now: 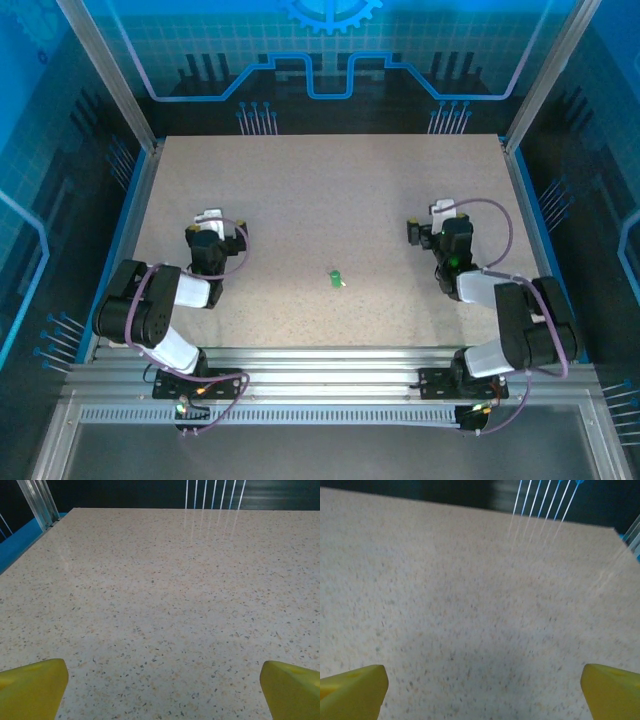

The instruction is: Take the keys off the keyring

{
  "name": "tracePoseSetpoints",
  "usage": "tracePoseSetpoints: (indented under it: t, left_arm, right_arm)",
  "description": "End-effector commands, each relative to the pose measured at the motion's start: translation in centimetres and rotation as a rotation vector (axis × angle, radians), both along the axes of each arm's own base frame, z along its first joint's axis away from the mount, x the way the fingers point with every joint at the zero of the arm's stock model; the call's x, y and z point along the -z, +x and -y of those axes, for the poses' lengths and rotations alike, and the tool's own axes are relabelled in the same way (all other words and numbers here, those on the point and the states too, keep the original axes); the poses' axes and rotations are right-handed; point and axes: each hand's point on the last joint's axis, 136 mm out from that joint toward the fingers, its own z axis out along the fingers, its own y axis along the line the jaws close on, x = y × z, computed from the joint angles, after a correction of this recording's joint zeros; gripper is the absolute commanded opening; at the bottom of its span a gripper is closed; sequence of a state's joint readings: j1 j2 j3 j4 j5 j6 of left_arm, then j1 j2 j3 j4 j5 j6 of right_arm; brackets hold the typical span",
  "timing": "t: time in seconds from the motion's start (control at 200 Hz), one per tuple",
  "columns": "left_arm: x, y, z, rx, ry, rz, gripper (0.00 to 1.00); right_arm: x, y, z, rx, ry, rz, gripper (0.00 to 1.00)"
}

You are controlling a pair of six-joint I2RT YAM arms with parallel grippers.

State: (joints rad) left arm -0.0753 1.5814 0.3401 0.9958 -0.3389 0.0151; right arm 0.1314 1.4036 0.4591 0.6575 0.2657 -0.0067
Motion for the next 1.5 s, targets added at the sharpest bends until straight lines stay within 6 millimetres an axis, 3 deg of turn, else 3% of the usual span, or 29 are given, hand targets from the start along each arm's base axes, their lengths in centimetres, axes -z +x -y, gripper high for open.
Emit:
tracePoseSetpoints:
  t: [0.0, 0.105, 0.215, 0.27, 0.365, 0.445, 0.565, 0.646, 0.761, 0.936, 1.041, 1.066, 1.246, 1.491]
  left_arm:
    - [-1.1, 0.7, -0.2, 0.012, -0.051, 0.026, 0.99]
    - [-1.0, 0.6, -0.2, 0.015, -0.055, 0.024, 0.99]
    - [-1.0, 0.6, -0.2, 0.015, -0.055, 0.023, 0.99]
    - [-1.0, 0.6, -0.2, 0.015, -0.053, 0.025, 0.99]
    - [-1.6, 0.6, 0.0, 0.025, -0.053, 0.028, 0.99]
    - [-2.4, 0.6, 0.0, 0.023, -0.051, 0.013, 0.99]
    - [-4.2, 0.6, 0.1, 0.009, -0.023, -0.011, 0.99]
    - [-6.1, 0.5, 0.0, -0.011, -0.026, 0.000, 0.99]
    - [-9.2, 0.0, -0.1, -0.055, -0.162, 0.025, 0.99]
    - [-12.0, -1.2, 3.2, 0.051, -0.570, 0.015, 1.00]
    - [-12.9, -2.2, 5.9, 0.178, -0.694, 0.004, 0.99]
    - [-13.0, -2.6, 6.5, 0.206, -0.722, -0.004, 0.98]
    - [-11.6, -5.5, 9.3, 0.302, -0.790, -0.133, 0.85]
    - [-9.9, -9.6, 13.2, 0.427, -0.814, -0.261, 0.81]
  right_arm:
    - [-3.5, -0.5, -0.1, 0.034, 0.027, 0.005, 1.00]
    - [-6.1, -1.6, -1.7, -0.033, 0.171, 0.027, 1.00]
    - [-5.5, -3.0, -1.4, 0.033, 0.507, -0.070, 1.00]
    - [-6.0, -3.0, -3.3, -0.101, 0.569, -0.109, 0.87]
    - [-5.6, -3.5, -5.8, -0.205, 0.551, -0.209, 0.80]
    - [-4.7, -4.1, -8.0, -0.280, 0.527, -0.300, 0.69]
    - [-2.0, -5.4, -12.9, -0.444, 0.510, -0.454, 0.59]
    - [0.0, -6.4, -15.9, -0.532, 0.457, -0.554, 0.55]
    - [1.7, -7.5, -19.2, -0.635, 0.453, -0.632, 0.53]
    - [3.3, -8.6, -22.5, -0.746, 0.433, -0.680, 0.53]
    - [5.2, -9.4, -23.8, -0.776, 0.396, -0.747, 0.48]
    - [4.9, -9.0, -24.4, -0.790, 0.384, -0.739, 0.47]
    - [6.3, -9.2, -25.7, -0.810, 0.361, -0.772, 0.42]
    - [7.6, -9.1, -26.0, -0.811, 0.336, -0.798, 0.42]
